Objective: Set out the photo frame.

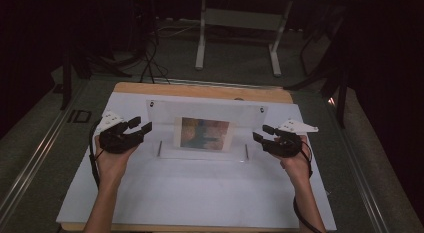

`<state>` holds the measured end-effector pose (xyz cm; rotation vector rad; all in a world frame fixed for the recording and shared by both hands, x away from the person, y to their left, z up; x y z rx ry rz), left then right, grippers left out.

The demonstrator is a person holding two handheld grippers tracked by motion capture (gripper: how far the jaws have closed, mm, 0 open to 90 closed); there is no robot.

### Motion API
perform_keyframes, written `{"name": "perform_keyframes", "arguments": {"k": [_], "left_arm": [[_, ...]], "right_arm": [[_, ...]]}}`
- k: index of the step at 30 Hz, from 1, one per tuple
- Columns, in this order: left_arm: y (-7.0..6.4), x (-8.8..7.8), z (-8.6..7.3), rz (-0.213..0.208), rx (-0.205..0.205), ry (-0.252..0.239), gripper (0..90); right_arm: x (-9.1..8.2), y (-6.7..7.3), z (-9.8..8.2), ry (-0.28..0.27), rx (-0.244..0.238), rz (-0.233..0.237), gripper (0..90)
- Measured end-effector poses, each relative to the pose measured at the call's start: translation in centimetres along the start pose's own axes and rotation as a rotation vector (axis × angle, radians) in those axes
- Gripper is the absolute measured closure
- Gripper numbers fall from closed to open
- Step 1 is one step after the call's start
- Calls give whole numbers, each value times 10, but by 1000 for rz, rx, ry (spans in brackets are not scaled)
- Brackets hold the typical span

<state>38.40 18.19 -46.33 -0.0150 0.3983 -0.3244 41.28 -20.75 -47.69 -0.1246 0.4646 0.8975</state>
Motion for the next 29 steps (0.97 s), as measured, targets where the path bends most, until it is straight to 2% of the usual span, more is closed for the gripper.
{"name": "perform_keyframes", "arguments": {"k": [5, 12, 17, 23, 29], "left_arm": [[5, -3, 0, 9, 15, 8, 562], [10, -4, -1, 34, 15, 26, 564], [16, 0, -7, 48, -1, 59, 562], [21, 6, -14, 55, -13, 91, 550], [31, 18, -31, 75, -37, 159, 545]], "right_arm": [[-7, -4, -1, 14, 1, 1, 490], [-12, -11, -6, 47, 26, 2, 490], [-10, -16, -13, 71, 50, 4, 487], [-10, -18, -16, 86, 47, 14, 485], [-15, -30, -24, 111, 75, -22, 484]]}}
Point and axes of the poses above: each handheld gripper's, and its own axes: x roughly forward along the jaws, z roughly out of its top, y roughly to its left, the point moved 9 cm from there along x, roughly forward along the jaws, and after that the axes turned 10 degrees about z, right-handed, at the moved point
